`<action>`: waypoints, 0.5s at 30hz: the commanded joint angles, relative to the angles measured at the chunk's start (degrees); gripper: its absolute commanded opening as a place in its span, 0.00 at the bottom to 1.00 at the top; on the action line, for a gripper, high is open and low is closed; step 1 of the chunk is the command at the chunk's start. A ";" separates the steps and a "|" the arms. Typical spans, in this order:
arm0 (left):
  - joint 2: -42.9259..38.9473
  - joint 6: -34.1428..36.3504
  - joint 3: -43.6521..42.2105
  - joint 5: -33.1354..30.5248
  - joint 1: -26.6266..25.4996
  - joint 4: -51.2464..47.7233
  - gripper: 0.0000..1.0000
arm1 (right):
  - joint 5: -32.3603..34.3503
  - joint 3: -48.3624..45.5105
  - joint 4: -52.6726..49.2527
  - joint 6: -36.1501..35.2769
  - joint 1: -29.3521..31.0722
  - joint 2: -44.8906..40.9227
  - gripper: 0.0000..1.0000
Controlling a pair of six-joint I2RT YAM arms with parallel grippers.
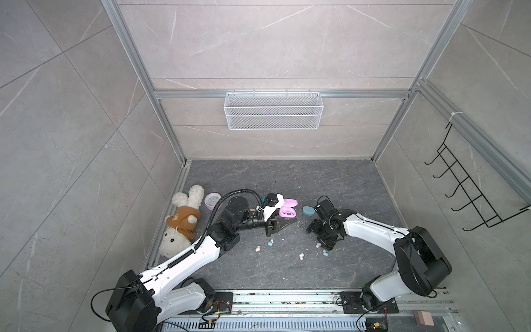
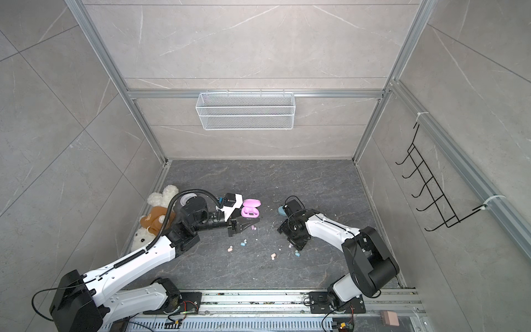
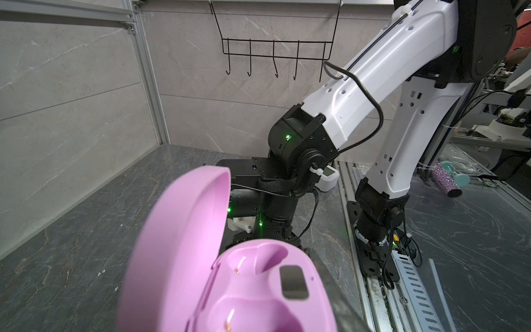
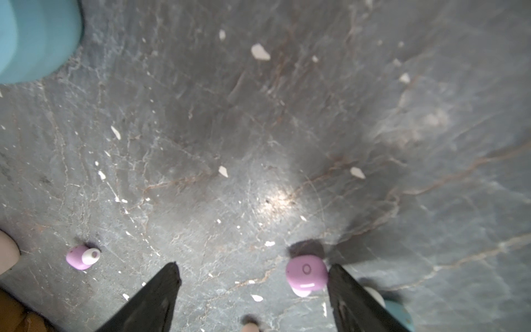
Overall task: Insert the wireless bluetooth earbuds into the charging case
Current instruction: 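Lower the open right gripper over the pink earbud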
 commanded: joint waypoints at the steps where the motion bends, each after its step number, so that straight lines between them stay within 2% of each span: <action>1: -1.72 0.72 0.44 -0.30 0.16 1.11 0.23 | -0.09 1.42 -0.79 -1.58 -0.43 1.05 0.83; 8: -1.78 0.68 0.56 -0.21 0.16 1.11 0.23 | -1.08 2.86 -1.22 -3.32 -0.66 2.55 0.83; 15: -1.98 0.73 0.59 -0.22 0.16 0.95 0.23 | -0.08 6.31 -11.11 -8.54 -1.27 3.92 0.77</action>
